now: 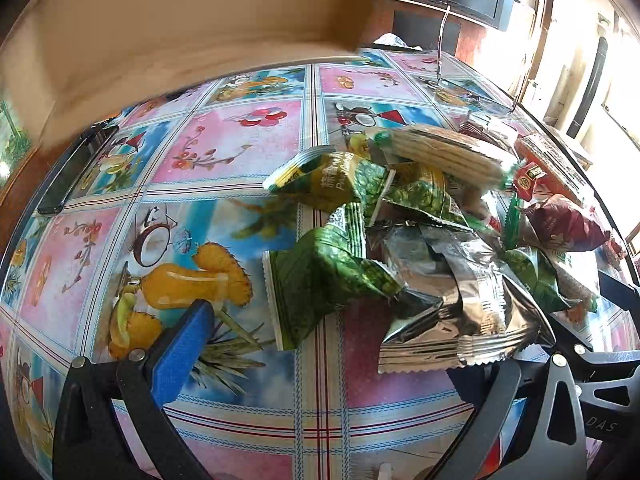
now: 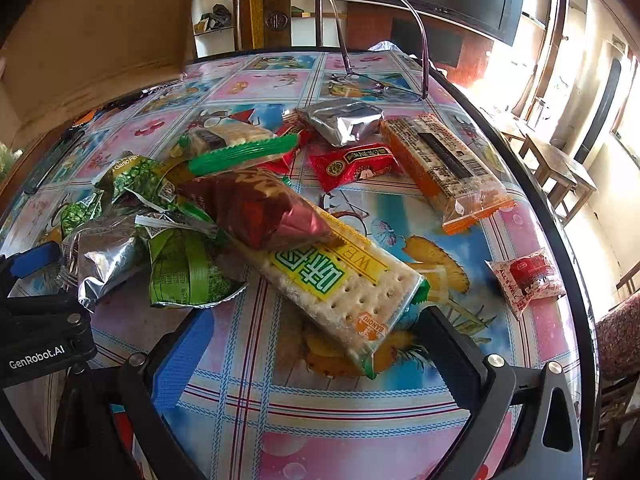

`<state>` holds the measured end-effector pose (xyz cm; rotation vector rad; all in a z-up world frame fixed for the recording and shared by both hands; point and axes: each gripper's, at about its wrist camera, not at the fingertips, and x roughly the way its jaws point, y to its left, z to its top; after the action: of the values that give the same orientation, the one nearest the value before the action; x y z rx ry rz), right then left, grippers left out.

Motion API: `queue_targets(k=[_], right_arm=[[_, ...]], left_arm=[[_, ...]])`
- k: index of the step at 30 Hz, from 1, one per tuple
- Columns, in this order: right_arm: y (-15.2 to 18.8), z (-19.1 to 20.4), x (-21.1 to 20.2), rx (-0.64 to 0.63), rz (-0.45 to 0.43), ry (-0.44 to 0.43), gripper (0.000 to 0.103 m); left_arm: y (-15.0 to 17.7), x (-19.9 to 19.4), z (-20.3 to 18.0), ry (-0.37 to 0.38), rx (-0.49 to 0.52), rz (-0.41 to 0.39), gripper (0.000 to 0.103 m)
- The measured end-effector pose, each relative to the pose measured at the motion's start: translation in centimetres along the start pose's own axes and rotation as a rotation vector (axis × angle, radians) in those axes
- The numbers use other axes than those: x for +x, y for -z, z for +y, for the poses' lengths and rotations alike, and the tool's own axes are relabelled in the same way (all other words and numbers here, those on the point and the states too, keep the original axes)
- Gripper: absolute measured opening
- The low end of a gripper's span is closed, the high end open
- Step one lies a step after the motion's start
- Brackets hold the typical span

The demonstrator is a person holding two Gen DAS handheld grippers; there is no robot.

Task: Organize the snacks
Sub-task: 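Tip the cardboard box so the snack packets spill onto the table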

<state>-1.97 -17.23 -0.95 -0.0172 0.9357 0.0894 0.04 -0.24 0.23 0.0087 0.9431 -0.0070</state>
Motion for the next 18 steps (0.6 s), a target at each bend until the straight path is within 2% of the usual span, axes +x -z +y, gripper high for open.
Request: queue_targets(k=[18], right_arm=[[0.00,-0.15,-0.06,0.000,0.000,0.000,0.102]], left_arm=[[0.04,0.07,-0.01,-0.001,0.000,-0.001,0.103]])
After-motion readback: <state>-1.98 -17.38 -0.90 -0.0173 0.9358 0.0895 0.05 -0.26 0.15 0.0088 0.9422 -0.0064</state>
